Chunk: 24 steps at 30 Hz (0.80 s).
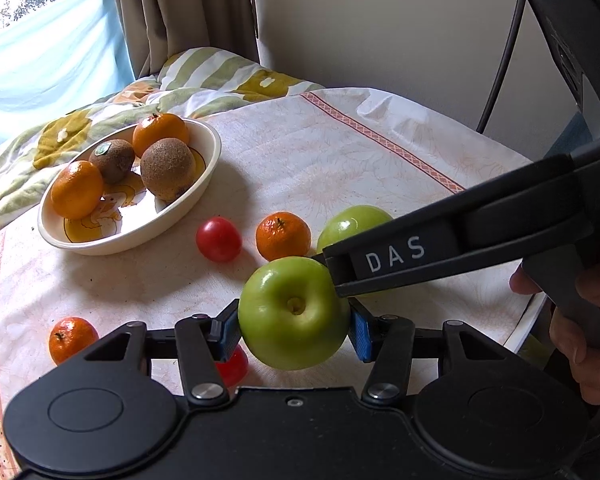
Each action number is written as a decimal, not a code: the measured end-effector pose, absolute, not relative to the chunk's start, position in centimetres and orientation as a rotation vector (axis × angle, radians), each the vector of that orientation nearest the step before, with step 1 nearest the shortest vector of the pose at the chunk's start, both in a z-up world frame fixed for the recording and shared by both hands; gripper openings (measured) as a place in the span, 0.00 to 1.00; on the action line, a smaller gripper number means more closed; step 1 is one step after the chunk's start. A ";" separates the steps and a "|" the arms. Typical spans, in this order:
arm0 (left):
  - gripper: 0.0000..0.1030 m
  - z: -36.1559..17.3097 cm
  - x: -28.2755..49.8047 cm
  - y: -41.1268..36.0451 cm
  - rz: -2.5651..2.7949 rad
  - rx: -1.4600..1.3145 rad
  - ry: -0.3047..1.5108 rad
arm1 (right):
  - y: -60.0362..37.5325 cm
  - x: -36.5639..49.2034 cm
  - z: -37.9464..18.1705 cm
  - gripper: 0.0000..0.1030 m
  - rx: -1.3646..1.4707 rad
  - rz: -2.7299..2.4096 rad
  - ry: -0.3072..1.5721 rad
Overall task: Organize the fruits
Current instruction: 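Close the left tool on the green apple while the right tool grasps the other apple, then carry the apple in the left tool while the right tool carries its apple to the bowl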
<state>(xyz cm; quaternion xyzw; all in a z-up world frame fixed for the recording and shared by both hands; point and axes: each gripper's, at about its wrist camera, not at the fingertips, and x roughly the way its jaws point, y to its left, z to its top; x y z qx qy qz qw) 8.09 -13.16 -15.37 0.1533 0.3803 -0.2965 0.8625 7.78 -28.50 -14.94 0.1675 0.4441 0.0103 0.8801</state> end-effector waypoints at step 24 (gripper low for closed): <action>0.56 -5.3 6.1 -6.8 -0.539 0.184 0.713 | -26.5 4.8 -2.8 0.68 0.323 0.038 0.796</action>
